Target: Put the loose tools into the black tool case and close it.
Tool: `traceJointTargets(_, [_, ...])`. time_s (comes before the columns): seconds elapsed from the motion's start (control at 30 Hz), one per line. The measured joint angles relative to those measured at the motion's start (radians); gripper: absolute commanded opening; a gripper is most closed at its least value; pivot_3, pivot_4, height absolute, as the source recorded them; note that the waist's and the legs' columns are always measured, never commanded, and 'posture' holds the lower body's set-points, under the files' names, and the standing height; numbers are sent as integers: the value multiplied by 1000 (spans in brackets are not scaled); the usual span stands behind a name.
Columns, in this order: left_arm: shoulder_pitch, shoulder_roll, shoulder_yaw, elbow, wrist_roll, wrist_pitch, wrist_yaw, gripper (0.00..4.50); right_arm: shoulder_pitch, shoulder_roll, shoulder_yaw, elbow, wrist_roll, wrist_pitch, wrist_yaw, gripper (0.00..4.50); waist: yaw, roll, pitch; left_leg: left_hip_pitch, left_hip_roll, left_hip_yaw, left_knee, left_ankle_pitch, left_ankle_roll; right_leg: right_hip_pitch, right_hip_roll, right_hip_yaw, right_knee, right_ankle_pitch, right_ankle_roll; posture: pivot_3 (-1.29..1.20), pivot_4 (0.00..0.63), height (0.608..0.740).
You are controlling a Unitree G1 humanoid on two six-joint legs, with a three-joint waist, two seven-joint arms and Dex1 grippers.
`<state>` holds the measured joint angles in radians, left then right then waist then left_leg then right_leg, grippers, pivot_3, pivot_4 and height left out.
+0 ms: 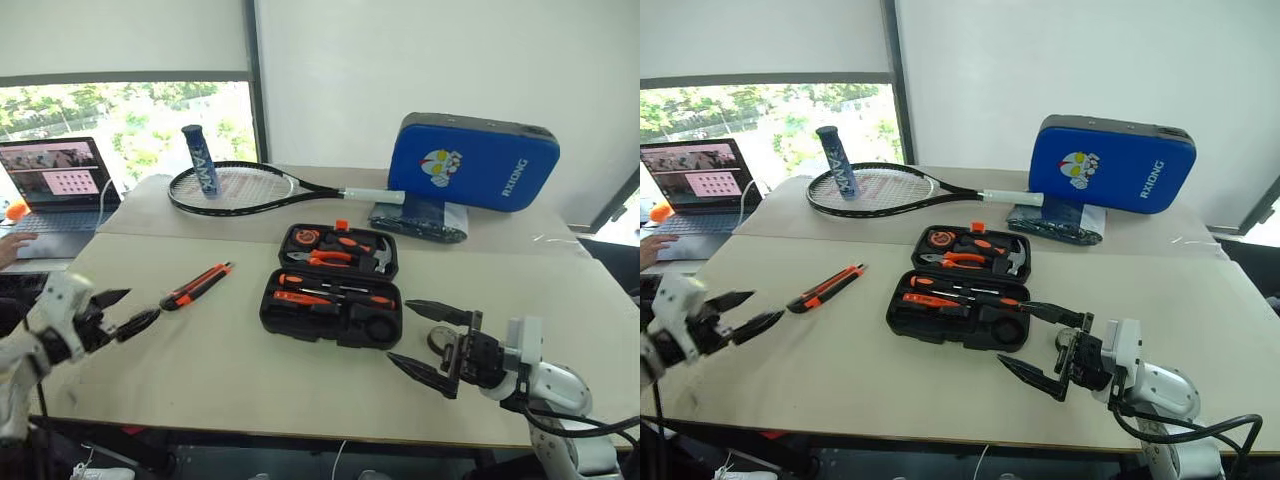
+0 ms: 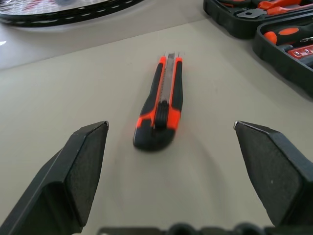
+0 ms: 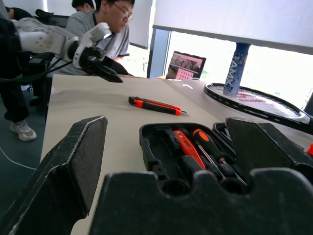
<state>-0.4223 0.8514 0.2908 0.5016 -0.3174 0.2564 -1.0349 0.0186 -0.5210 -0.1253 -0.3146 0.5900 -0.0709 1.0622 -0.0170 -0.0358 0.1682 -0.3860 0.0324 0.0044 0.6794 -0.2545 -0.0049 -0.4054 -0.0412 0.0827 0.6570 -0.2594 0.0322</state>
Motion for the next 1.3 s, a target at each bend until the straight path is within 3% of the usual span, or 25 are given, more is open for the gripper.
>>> traceJointTargets(0.2, [-352, -46, -197, 401, 174, -122, -47, 4434, 28, -3, -4, -31, -8, 10, -38, 4500, 0, 0, 0, -4, 0, -2, 0, -1, 1, -3, 0, -2, -1, 0, 0, 0, 150, 740])
traceJointTargets(0.3, [-448, -85, -259, 550, 247, -157, -24, 4434, 47, -3, -4, -53, -11, 13, -49, 4500, -2, -1, 0, -5, 0, -2, 0, -1, 1, -3, 0, -2, -1, 0, 0, 0, 150, 740])
traceJointTargets(0.33, [-476, -95, -275, 597, 271, -163, -16, 3910, 55, -3, -4, -61, -12, 14, -59, 4500, -3, -1, 0, -5, 0, -2, 0, -1, 1, -3, 0, -2, -1, 0, 0, 0, 150, 740])
traceJointTargets(0.37, [-488, -98, -287, 622, 286, -164, -15, 3817, 59, -3, -3, -68, -14, 15, -64, 4500, -4, -1, 0, -5, 0, -2, 0, -1, 1, -3, 0, -2, -1, 0, 0, 0, 150, 740])
traceJointTargets(0.43, [-508, -105, -304, 663, 314, -166, -19, 3037, 67, -4, -5, -73, -15, 16, -73, 4500, -5, -1, 0, -5, 0, -2, 0, -1, 1, -3, 0, -2, 0, 0, 0, 0, 150, 740])
traceJointTargets(0.5, [-521, -106, -312, 681, 329, -168, -20, 2587, 68, -5, -7, -77, -15, 16, -80, 4500, -4, -1, 0, -5, 0, -2, 1, -1, 1, -3, 0, -2, 0, 0, 0, 0, 150, 740])
traceJointTargets(0.53, [-527, -106, -313, 690, 335, -167, -29, 2032, 68, -9, -7, -80, -15, 16, -82, 4500, -4, -1, 0, -5, 0, -2, 1, -1, 1, -2, 0, -2, 0, 0, 0, 0, 150, 740])
traceJointTargets(0.57, [-527, -106, -312, 691, 337, -168, -35, 1788, 69, -11, -9, -82, -15, 16, -83, 4500, -3, -1, 0, -4, 0, -2, 1, -1, 1, -2, 0, -2, 0, 0, 0, 0, 150, 740])
traceJointTargets(0.67, [-519, -112, -281, 691, 310, -226, -99, 1701, 78, -16, -18, -89, -15, 16, -84, 4500, 0, -1, 0, -5, 0, -3, 1, -1, 1, -2, 0, -3, 0, 0, 0, 0, 150, 740])
traceJointTargets(0.87, [-513, -155, -215, 512, 159, -302, -399, 1701, 103, -27, -33, -90, -15, 16, -82, 4500, 8, -1, 1, -9, -1, -5, 2, -1, 0, -3, -1, -6, -1, 0, 0, 0, 150, 740])
traceJointTargets(1.0, [-471, -189, -331, 183, 121, -231, -550, 1701, 116, -44, -48, -90, -14, 16, -76, 4500, 7, -1, 1, -8, -1, -5, 2, -1, 0, -2, -2, -5, -1, 0, 0, 0, 150, 740])
traceJointTargets(1.13, [-440, -237, -469, 11, 154, -205, -569, 1701, 143, -61, -57, -91, -15, 16, -61, 4500, 0, -1, 1, -7, -1, -5, 2, 0, 1, -2, -1, -5, 0, 0, 0, 0, 150, 740])
traceJointTargets(1.3, [-441, -288, -552, -15, 238, -223, -507, 1701, 176, -65, -70, -92, -15, 16, -61, 4500, -5, 0, 1, -5, -1, -5, 2, 0, 1, 0, 0, -3, 0, 0, 0, 0, 150, 740])
